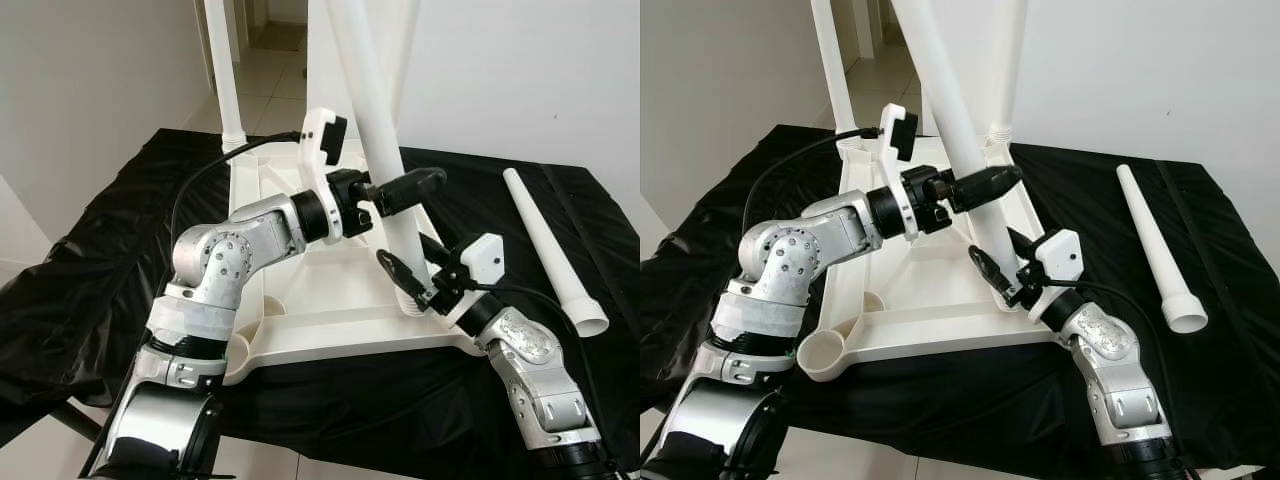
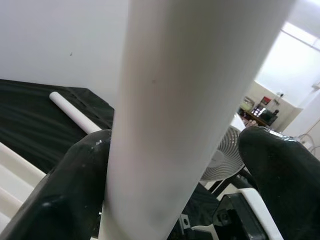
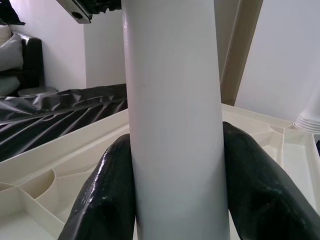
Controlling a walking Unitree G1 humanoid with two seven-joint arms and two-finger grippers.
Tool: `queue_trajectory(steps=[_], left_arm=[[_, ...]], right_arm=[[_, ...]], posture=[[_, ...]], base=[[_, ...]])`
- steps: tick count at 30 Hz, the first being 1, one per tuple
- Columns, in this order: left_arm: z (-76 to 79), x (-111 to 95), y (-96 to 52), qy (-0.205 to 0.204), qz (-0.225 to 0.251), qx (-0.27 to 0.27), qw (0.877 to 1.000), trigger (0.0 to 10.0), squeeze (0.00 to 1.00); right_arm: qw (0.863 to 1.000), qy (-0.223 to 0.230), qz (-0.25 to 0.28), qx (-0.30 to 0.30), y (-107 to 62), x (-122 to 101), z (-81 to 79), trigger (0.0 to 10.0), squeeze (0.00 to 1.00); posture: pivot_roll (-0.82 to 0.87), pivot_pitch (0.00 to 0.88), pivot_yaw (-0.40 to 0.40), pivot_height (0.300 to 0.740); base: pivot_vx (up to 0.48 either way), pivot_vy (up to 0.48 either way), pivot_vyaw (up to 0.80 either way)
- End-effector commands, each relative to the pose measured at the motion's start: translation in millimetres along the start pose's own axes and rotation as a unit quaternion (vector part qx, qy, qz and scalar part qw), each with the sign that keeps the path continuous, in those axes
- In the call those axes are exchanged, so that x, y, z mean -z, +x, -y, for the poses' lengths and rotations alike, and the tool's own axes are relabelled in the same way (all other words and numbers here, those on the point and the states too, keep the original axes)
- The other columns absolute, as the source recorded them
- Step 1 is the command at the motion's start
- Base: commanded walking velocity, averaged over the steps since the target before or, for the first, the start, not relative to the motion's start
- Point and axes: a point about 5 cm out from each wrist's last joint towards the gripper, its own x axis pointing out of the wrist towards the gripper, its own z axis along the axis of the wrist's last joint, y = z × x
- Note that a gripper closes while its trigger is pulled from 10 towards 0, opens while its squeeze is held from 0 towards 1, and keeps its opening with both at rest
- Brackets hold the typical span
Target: Building children table
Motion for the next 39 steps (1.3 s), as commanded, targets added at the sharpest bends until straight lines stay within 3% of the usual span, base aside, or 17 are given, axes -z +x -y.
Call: queue_trajectory(steps=[1,2,3,14,19,20,33,34,39], left_arm=[[8.9,-5,4.2,-0.006,0.006,0.031,0.999,1.8,0.00],[8.9,-5,4.2,-0.006,0.006,0.031,0.999,1.8,0.00],[10.3,-5,4.1,-0.010,0.007,0.039,0.999,0.2,0.00],[13.5,-7,6.2,-0.025,0.023,0.048,0.998,0.0,0.00],[13.5,-8,7.7,-0.021,0.030,0.037,0.999,0.0,0.00],[12.4,-8,8.4,-0.019,0.028,0.027,0.999,10.0,0.00],[10.0,-28,20.3,0.022,0.057,-0.046,0.997,10.0,0.00],[10.1,-31,23.7,0.043,0.065,-0.061,0.995,10.0,0.00],[11.2,-34,27.7,0.067,0.072,-0.079,0.992,10.0,0.00]], right_arm=[[1.000,0.000,-0.017,-0.004,-0.2,6,-0.7,10.0,0.00],[1.000,0.000,-0.017,-0.004,-0.2,6,-0.7,10.0,0.00],[1.000,-0.001,-0.018,-0.004,-0.5,6,-0.6,10.0,0.00],[1.000,-0.004,-0.017,-0.002,-1.2,5,2.3,10.0,0.00],[1.000,0.018,-0.024,0.003,-0.9,8,3.7,10.0,0.00],[0.999,0.026,-0.023,0.005,0.3,8,4.3,10.0,1.00],[0.998,0.033,-0.014,0.044,17.3,4,6.3,10.0,1.00],[0.998,0.023,-0.020,0.051,25.2,3,5.5,10.0,1.00],[0.998,0.016,-0.028,0.061,33.7,2,5.2,10.0,1.00]], posture=[[-0.05,0.014,0.027,0.740],[-0.05,0.014,0.027,0.740],[-0.05,0.014,0.028,0.740],[-0.07,0.003,0.026,0.740],[-0.06,0.000,0.022,0.740],[-0.06,0.000,0.024,0.740],[-0.06,0.019,0.029,0.740],[-0.06,0.018,0.029,0.740],[-0.06,0.019,0.028,0.740]], base=[[0.000,0.000,0.00],[0.000,0.000,0.00],[0.000,0.000,0.00],[0.000,0.000,0.00],[0.000,0.000,0.00],[0.000,0.000,0.00],[0.000,0.000,0.00],[0.000,0.000,0.00],[0.000,0.000,0.00]])
